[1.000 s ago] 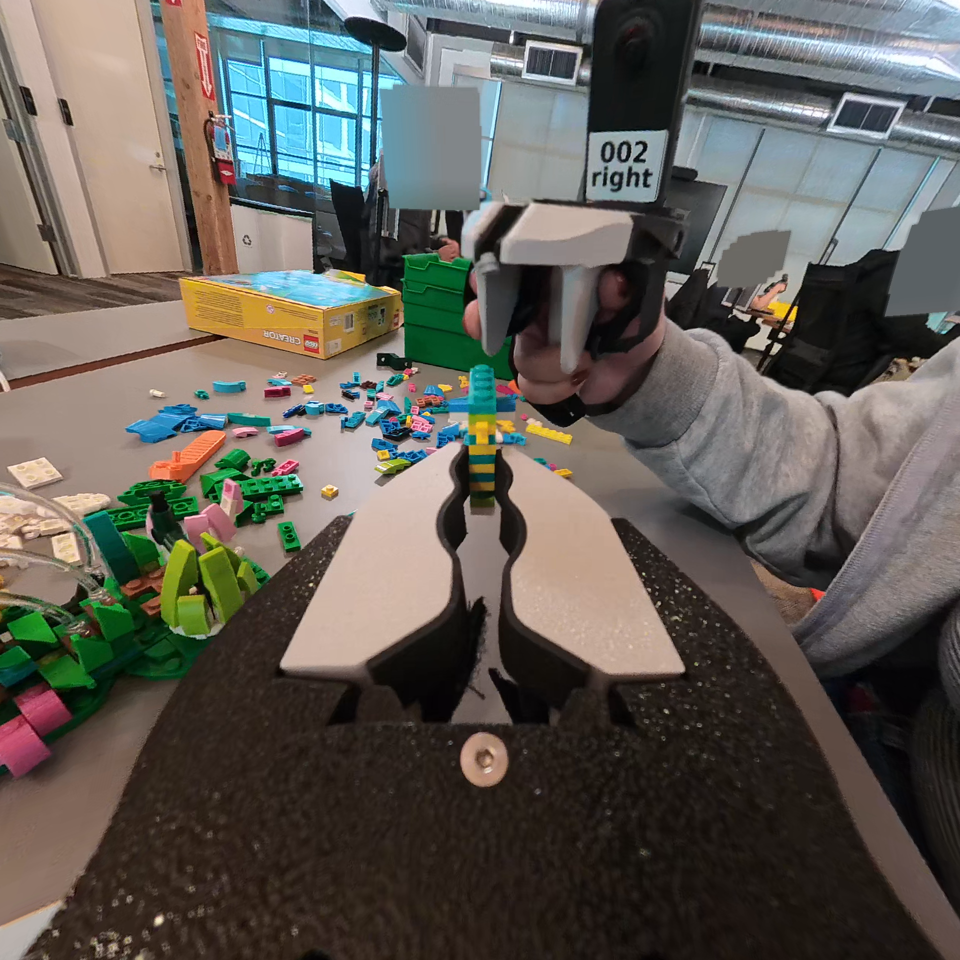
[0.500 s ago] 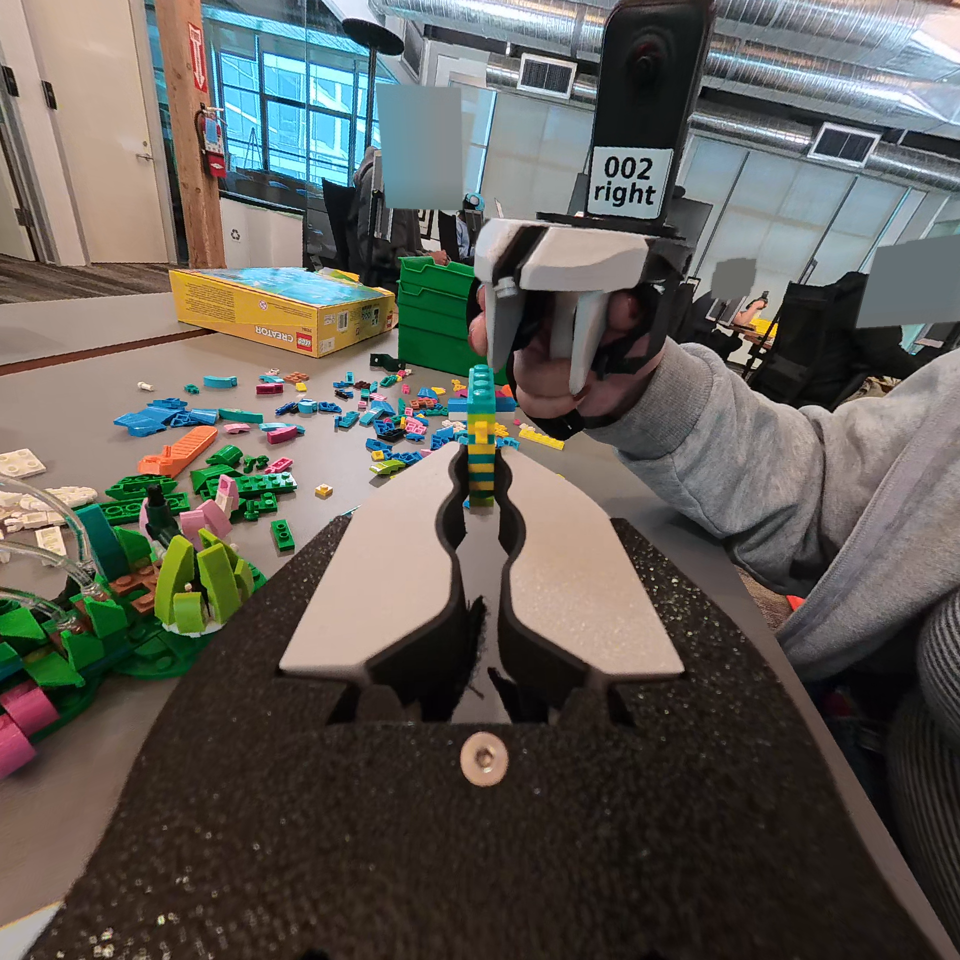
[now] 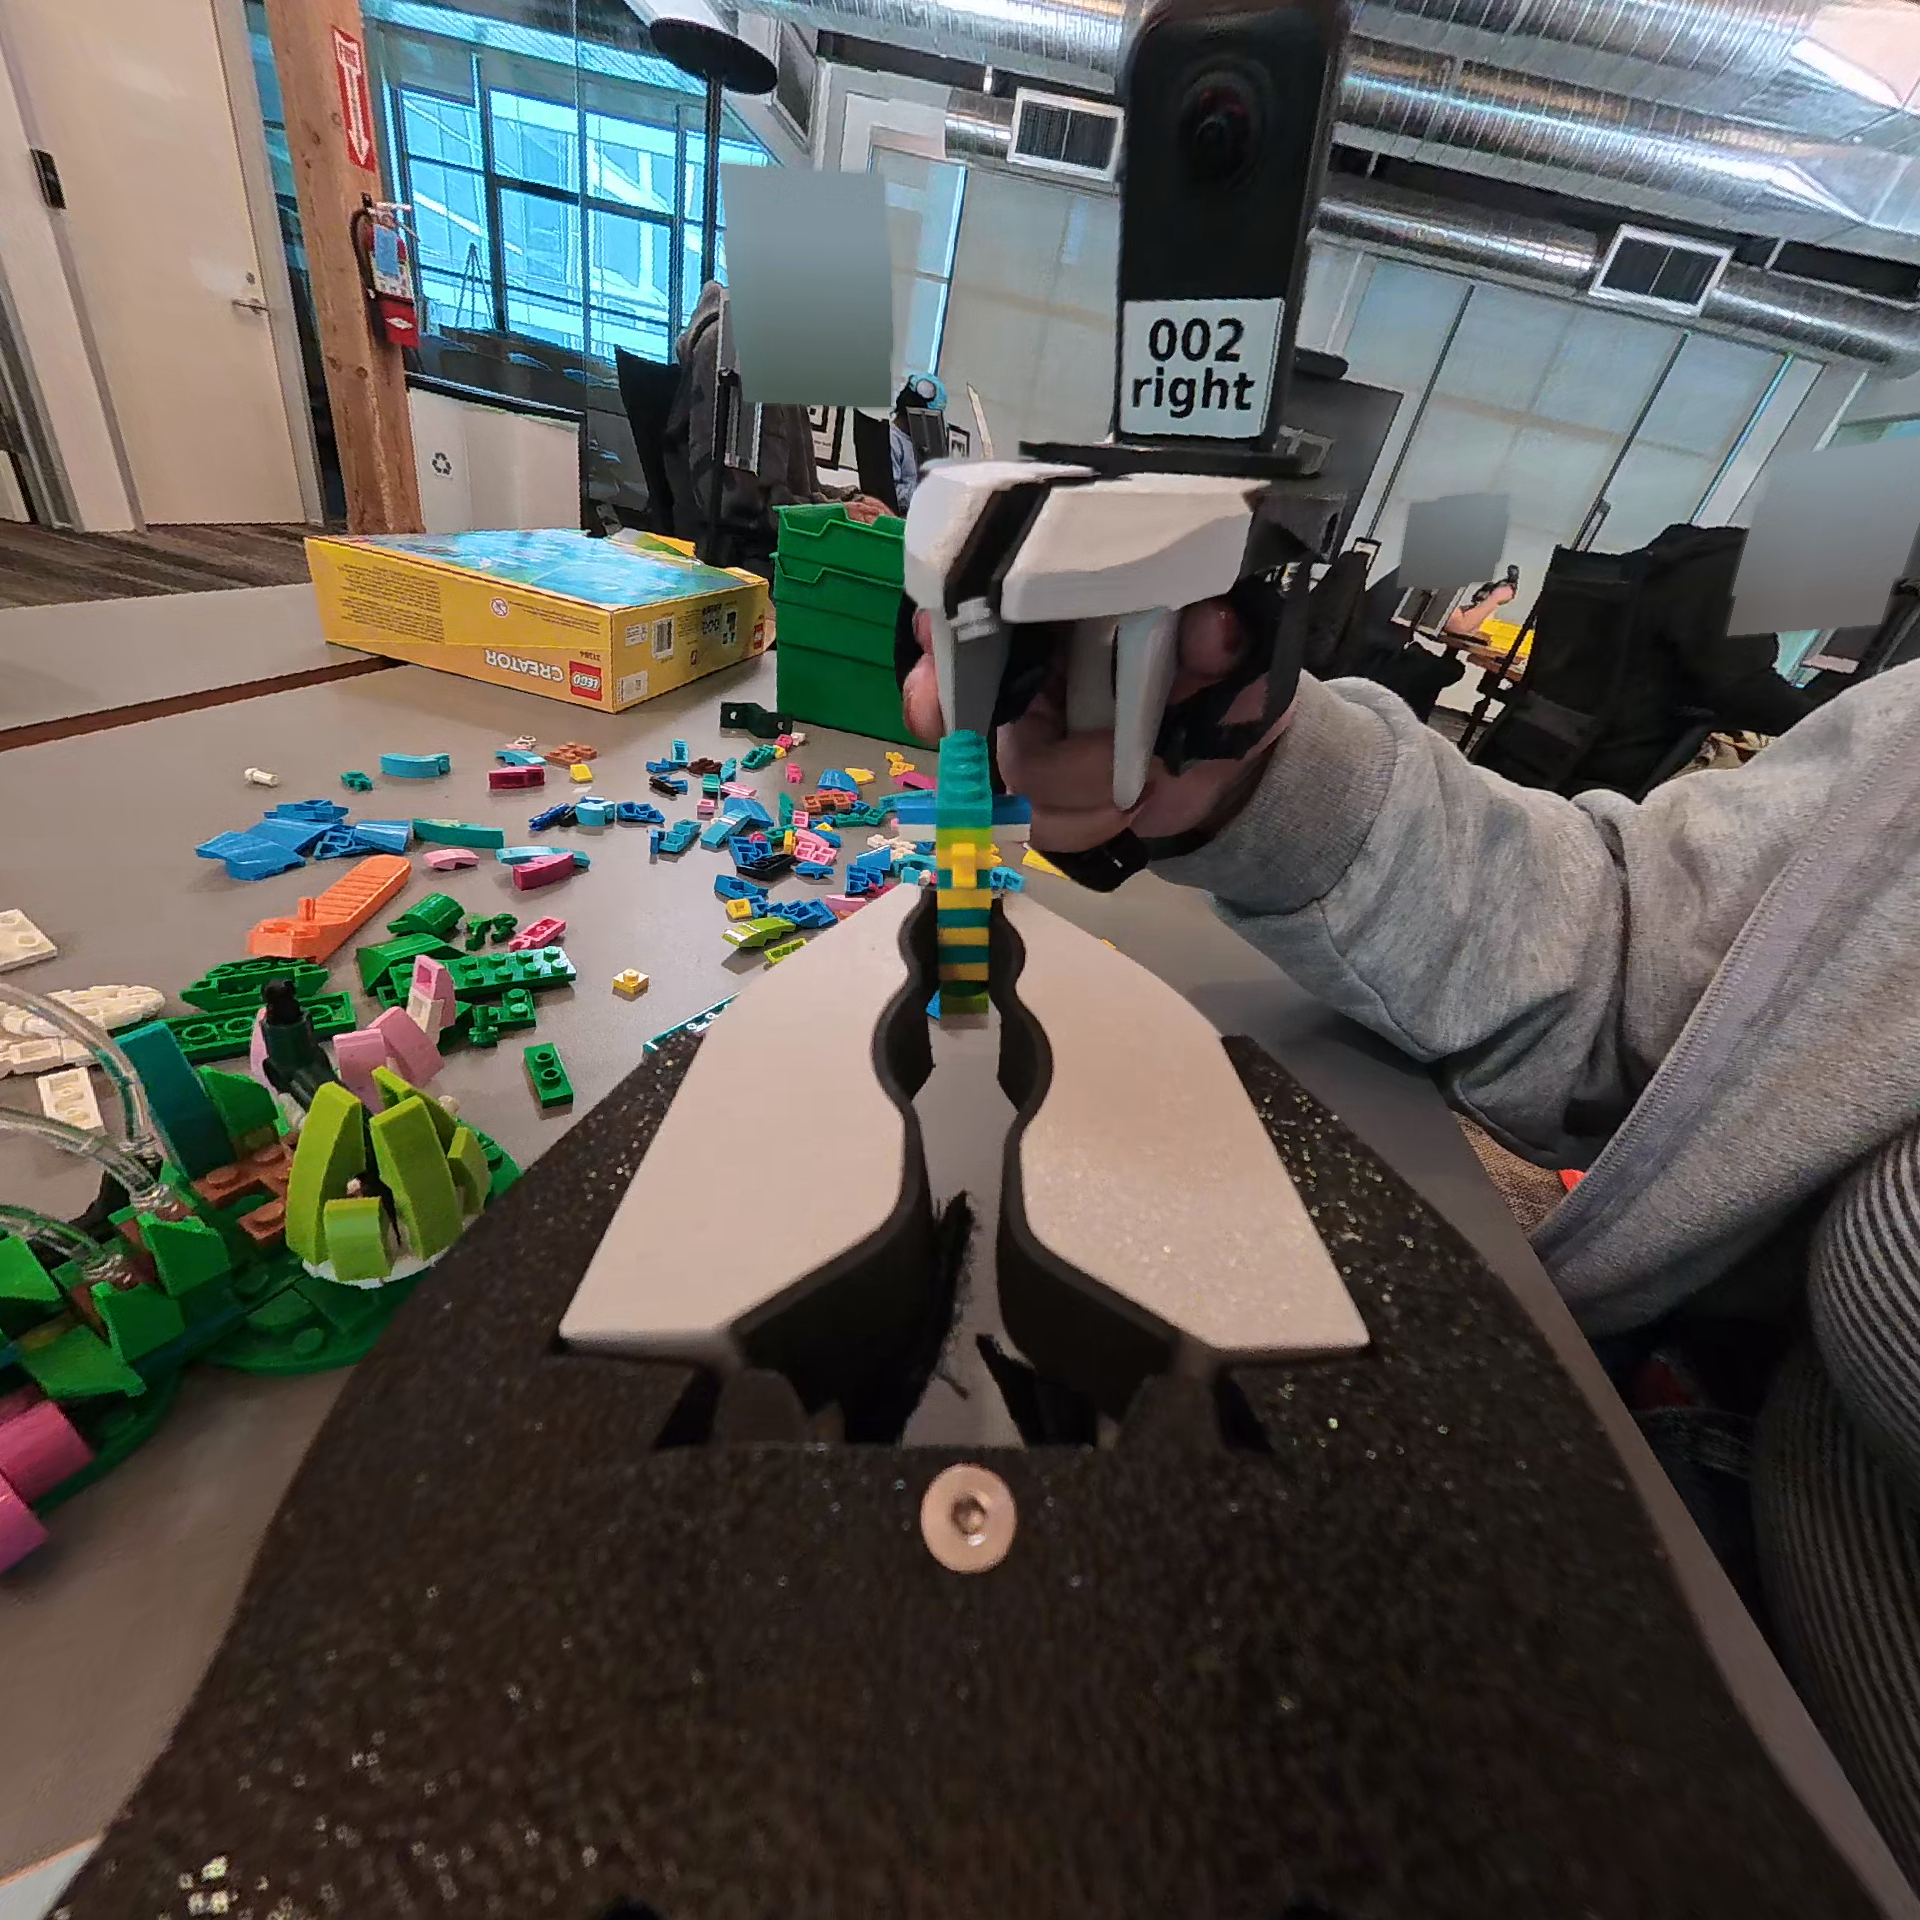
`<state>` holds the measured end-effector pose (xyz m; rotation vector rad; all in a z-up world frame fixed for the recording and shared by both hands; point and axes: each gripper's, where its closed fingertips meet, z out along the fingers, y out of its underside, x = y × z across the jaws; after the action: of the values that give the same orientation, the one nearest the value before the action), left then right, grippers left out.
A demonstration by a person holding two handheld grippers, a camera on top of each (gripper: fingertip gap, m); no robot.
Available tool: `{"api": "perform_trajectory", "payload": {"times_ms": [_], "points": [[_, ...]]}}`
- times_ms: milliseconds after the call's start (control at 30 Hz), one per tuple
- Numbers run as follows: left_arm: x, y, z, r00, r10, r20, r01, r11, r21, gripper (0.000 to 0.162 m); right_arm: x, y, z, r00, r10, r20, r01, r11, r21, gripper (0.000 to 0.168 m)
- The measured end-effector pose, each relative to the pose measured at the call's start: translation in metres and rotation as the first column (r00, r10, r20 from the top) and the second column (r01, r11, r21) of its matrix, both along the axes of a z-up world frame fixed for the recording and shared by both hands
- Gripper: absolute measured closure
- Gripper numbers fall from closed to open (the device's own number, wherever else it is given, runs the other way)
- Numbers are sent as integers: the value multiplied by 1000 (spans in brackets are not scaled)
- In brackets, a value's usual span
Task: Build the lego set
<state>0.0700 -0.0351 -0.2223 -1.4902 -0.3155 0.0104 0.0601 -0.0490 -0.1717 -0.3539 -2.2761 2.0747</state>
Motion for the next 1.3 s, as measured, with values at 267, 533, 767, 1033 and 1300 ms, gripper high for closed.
{"api": "perform_trajectory", "payload": {"times_ms": [267,533,767,1033,1300], "points": [[1,1,0,1000,-11,0,11,1000,-3,154,1,-2,-5,998,32,53,-32,999,-2,164],[2,1,0,1000,-18,-1,18,1000,-3,154,2,4,-9,993,59,106,-57,998,-18,164],[3,2,-1,1000,-25,-2,25,1000,-7,154,4,4,-15,995,68,77,-68,998,6,164],[5,1,1,999,-47,9,47,999,16,154,6,10,-15,995,77,-59,-75,997,31,164],[7,2,1,998,-67,1,67,998,14,154,7,12,-15,989,57,-138,-52,998,39,164]]}}
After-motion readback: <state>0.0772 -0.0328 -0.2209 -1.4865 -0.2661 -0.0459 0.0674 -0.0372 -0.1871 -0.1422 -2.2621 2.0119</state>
